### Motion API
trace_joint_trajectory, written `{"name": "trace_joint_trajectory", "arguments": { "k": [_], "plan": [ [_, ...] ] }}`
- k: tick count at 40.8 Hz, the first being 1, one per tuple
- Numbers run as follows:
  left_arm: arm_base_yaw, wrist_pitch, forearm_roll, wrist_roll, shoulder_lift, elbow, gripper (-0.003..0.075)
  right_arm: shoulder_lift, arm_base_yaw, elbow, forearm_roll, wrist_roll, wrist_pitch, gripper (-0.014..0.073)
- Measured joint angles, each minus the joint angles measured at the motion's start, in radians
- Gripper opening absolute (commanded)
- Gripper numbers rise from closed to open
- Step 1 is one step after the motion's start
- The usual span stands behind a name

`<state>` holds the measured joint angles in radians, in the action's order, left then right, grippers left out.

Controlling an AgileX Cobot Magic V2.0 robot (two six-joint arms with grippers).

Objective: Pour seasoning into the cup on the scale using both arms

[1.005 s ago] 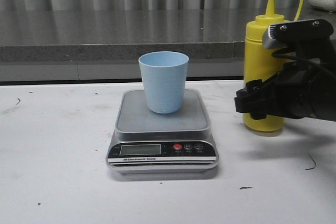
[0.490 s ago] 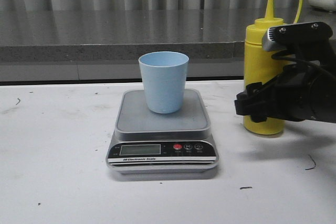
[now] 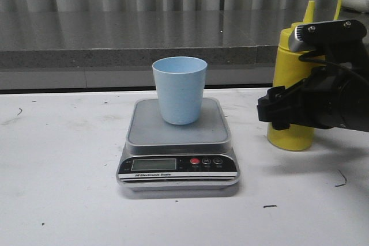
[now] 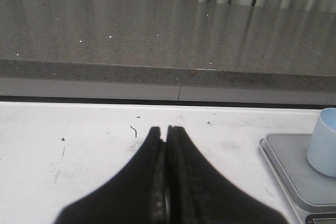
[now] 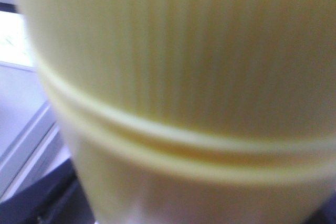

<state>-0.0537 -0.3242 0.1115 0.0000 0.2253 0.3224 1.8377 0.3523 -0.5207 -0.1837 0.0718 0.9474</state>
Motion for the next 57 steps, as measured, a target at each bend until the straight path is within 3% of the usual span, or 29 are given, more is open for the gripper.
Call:
{"name": "trace_joint_trajectory", "arguments": {
  "k": [11,20,33,38,43,47,51,57],
  "plan": [
    [0.000,0.000,0.000,0.000,0.000,0.000,-0.0020,0.000,0.000,0.025,0.000,0.000,0.027,0.0584],
    [0.000,0.000,0.000,0.000,0.000,0.000,-0.0020,0.000,0.000,0.160,0.002,-0.016,0.175,0.0584],
    [0.000,0.000,0.000,0.000,0.000,0.000,-0.0020,-0.047,0.000,0.336,0.081,-0.084,0.187,0.0559],
    [0.000,0.000,0.000,0.000,0.000,0.000,-0.0020,-0.146,0.000,0.391,0.098,-0.086,0.187,0.0438],
    [0.000,0.000,0.000,0.000,0.000,0.000,-0.0020,-0.302,0.000,0.434,0.094,-0.088,0.185,0.0260],
    [0.000,0.000,0.000,0.000,0.000,0.000,-0.0020,-0.458,0.000,0.439,0.077,-0.092,0.116,0.0157],
    [0.000,0.000,0.000,0.000,0.000,0.000,-0.0020,-0.631,0.000,0.427,0.055,-0.092,-0.031,0.0087],
    [0.000,0.000,0.000,0.000,0.000,0.000,-0.0020,-0.869,0.000,0.362,-0.014,-0.092,-0.371,-0.0004]
  ]
}}
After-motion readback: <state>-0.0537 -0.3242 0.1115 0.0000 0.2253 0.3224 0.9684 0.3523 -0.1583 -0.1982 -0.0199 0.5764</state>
